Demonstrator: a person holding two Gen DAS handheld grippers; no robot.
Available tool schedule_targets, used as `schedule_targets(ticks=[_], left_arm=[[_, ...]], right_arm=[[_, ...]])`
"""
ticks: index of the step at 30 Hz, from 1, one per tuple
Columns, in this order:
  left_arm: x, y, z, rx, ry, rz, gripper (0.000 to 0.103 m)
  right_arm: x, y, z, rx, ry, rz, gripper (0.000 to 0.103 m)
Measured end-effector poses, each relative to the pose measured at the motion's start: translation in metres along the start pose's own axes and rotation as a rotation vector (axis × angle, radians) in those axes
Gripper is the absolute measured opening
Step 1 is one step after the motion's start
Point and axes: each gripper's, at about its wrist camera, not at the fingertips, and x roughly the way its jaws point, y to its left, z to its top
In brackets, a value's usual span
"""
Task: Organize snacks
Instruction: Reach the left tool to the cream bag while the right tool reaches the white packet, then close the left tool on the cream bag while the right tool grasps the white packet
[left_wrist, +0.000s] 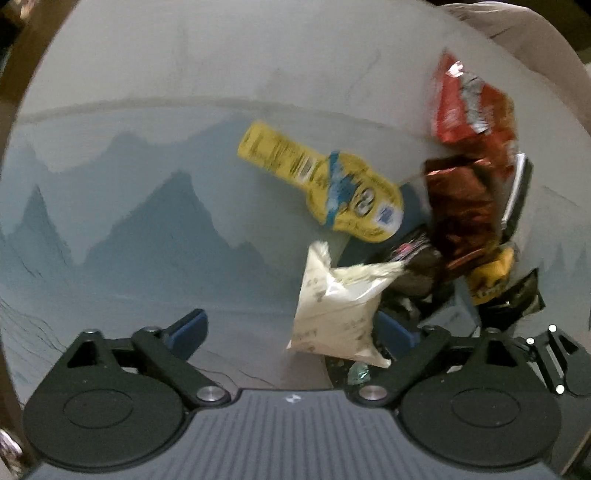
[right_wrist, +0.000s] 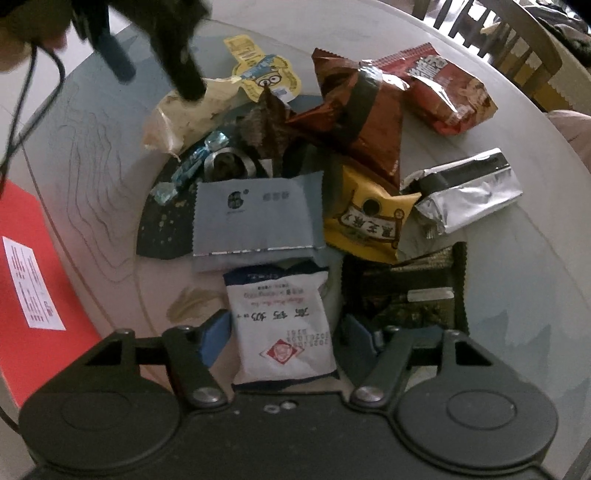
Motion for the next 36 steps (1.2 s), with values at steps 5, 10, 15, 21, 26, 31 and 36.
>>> schedule_targets(ticks=[5,10,15,21,26,31,36], left_arm=[[0.014,0.002,-0.002,-0.005,0.030,-0.045,0.086],[0.017,-0.001,0.001,0.006,0.038,-0.051,0.076],[0.018,-0.006,-0.001,0.025,0.021,-0.058,0.056],[0.016,-0.006,-0.007,0.017,-0.002,-0.046,0.048],[0.000,-0.002,-0.014,0.007,-0.043,-0.075,0.047],[-0.027,0.000,-0.027,0.001,-0.102,-0.088,0.046],[-0.063,0.003,-0.045,0.010,-0.160,-0.120,0.046]], right_arm=[[0.000,-0.001,-0.001,-0.012,0.001,-0.013,0.062],[0.005,0.006,0.001,-0.062,0.013,-0.040,0.060],[0.006,0.013,-0.001,-0.062,0.000,-0.041,0.051],[0.000,0.015,-0.001,-0.031,-0.006,-0.040,0.047],[-0.013,0.004,-0.003,0.043,-0.028,0.000,0.047],[-0.040,0.005,-0.007,0.101,-0.085,0.030,0.047],[-0.071,0.011,-0.011,0.147,-0.144,0.037,0.047]])
